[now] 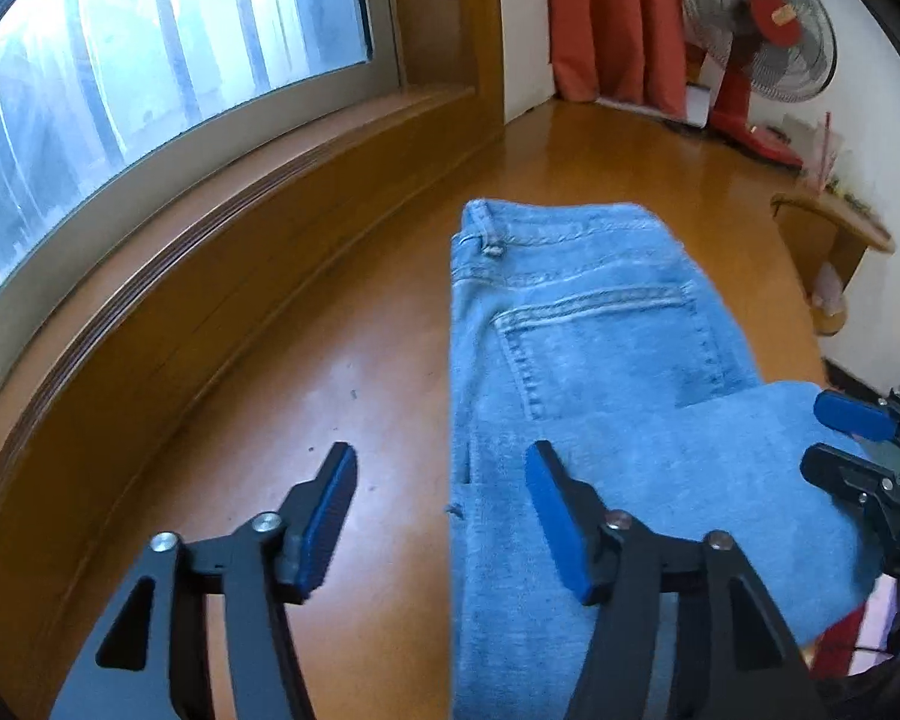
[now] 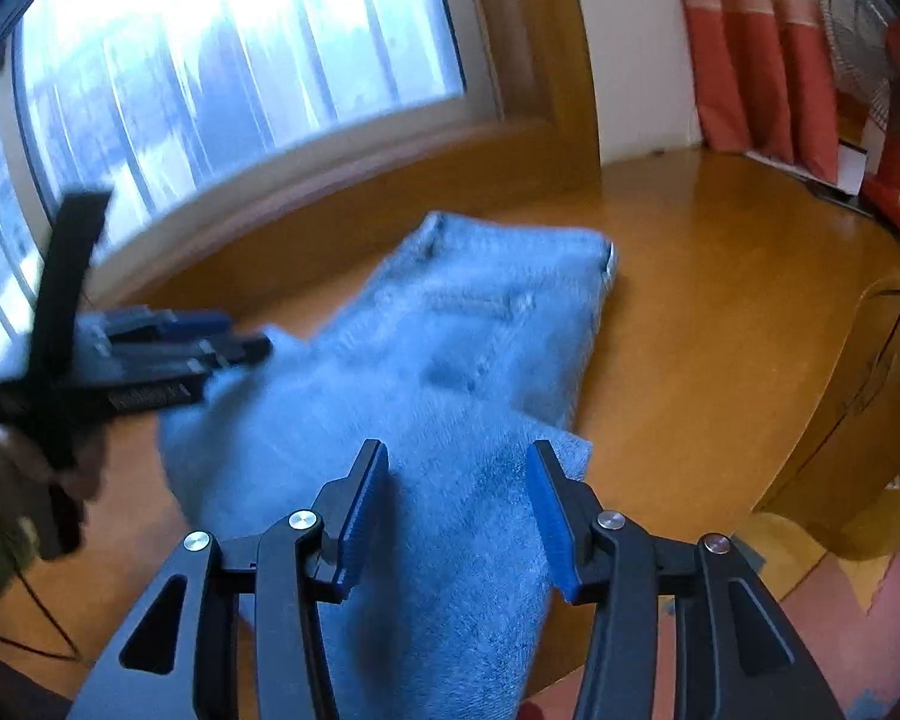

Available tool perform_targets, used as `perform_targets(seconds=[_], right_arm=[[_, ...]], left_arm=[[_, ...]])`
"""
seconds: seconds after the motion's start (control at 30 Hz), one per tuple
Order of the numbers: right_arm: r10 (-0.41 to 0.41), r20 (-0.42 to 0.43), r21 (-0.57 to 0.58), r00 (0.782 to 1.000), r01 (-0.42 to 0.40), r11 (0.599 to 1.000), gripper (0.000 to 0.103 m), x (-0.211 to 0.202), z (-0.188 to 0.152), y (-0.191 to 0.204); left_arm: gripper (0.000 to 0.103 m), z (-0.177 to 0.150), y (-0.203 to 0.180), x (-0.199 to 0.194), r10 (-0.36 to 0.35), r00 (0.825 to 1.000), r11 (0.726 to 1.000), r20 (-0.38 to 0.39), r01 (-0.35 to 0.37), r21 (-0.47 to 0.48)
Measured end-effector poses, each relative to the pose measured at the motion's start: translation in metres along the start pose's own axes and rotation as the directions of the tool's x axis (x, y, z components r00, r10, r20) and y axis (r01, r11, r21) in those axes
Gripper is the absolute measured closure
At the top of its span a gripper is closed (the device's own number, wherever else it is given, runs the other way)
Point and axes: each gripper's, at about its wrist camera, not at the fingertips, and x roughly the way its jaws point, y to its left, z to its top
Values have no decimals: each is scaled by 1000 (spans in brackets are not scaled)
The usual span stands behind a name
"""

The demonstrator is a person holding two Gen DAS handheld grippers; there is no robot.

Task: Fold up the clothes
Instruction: 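Lift the folded edge with both grippers, lay it over the back pocket, open, then open both grippers and pull them back from the folded jeans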

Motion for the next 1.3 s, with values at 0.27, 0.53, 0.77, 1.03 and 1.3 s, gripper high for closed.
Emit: perform_targets(seconds=[0.27,0.53,0.77,1.03,1.3], right_arm=[[63,-5,-4,998,-63,998,55,16,0,-24],[172,37,151,984,-175,973,55,-25,-1,-64],[143,-55,9,988,-143,990,55,-66,-38,-28],[148,-107,98,983,-137,986,82,-75,-56,-40],[167,-166,65,972,-159,985,79,-60,-48,-33]], left_arm=[[36,-2,-8,1,67,998,998,-16,-67,-12],[36,-4,-20,-3,109,994,994,-14,-109,2],[38,-4,-5,-10,64,998,997,-7,-64,-33],[38,-41,-27,-53,-25,1000,997,8,24,74],[33,-53,-23,-40,-56,998,998,11,55,18]])
